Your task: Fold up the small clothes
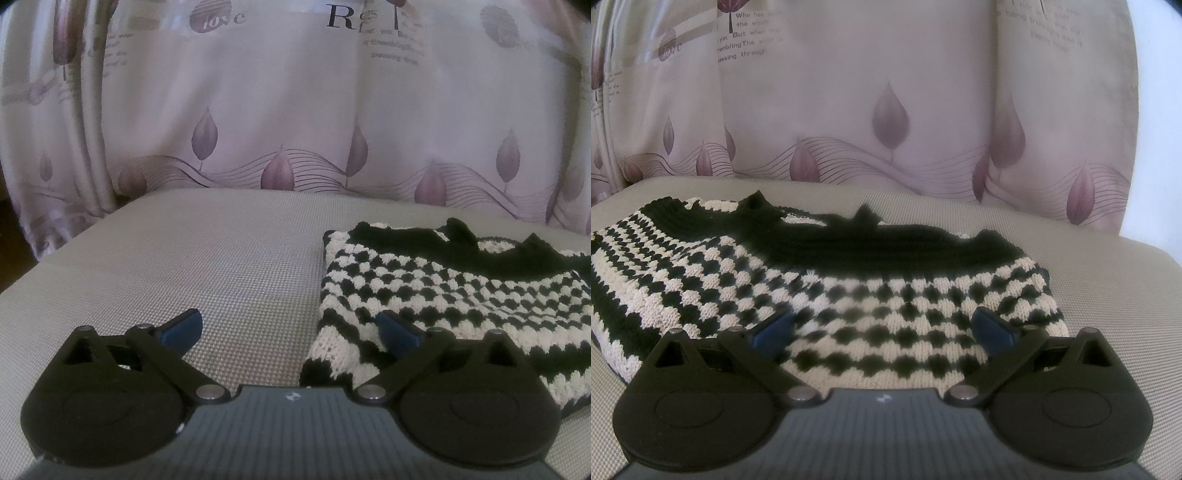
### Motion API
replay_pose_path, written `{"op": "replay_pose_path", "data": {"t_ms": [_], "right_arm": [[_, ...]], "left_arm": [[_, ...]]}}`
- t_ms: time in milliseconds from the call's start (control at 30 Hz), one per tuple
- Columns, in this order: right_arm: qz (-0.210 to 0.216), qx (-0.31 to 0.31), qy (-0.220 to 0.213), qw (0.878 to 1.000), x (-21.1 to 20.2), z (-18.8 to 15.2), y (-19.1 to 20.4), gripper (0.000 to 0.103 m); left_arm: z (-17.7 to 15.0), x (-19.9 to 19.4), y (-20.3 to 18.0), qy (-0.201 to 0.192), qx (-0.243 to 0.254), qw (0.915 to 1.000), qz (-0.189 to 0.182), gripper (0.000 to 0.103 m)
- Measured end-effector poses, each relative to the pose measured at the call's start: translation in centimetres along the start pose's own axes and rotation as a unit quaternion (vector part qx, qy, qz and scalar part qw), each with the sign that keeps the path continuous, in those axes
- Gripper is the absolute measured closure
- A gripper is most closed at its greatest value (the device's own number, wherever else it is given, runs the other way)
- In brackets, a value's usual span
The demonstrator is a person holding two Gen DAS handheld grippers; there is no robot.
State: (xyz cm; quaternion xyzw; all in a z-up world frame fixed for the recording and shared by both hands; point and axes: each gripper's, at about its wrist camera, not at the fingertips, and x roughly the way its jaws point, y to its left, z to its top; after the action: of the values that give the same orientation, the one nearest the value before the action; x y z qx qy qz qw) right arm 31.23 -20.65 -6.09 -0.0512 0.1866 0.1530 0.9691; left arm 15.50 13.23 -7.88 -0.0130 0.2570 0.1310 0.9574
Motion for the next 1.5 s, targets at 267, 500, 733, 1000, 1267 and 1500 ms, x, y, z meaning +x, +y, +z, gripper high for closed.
{"op": "replay_pose_path", "data": {"t_ms": [267,500,733,1000,1267,1500], "right_arm": [[-0.002,-0.001,-0.001,1.0,0.0,0.0,0.0,0.0],[-0.002,-0.001,-0.001,1.0,0.0,0.0,-0.1,0.0],[-0.002,-0.001,-0.001,1.0,0.0,0.0,-0.1,0.0],[-0.003,-0.001,-0.001,1.0,-0.1,0.0,-0.1,0.0],[-0.003,-0.001,-0.001,1.0,0.0,0.0,-0.1,0.0],[-0.002,0.003,-0.004,1.0,-0.2,0.0,-0.4,0.0]], "left_arm": [[0.0,-0.1,0.0,-0.001,0.0,1.0,-0.002,0.002],[0.0,-0.1,-0.1,-0.001,0.0,1.0,-0.002,0.002],[0.0,-0.1,-0.1,-0.001,0.001,1.0,-0.002,0.002],[0.1,0.0,0.0,0.001,0.0,1.0,-0.005,0.0],[1.7,0.9,3.4,0.015,-0.049,0.9929,-0.107,0.003],[5.4,4.5,4.3,0.064,-0.028,0.9751,-0.21,0.008]]}}
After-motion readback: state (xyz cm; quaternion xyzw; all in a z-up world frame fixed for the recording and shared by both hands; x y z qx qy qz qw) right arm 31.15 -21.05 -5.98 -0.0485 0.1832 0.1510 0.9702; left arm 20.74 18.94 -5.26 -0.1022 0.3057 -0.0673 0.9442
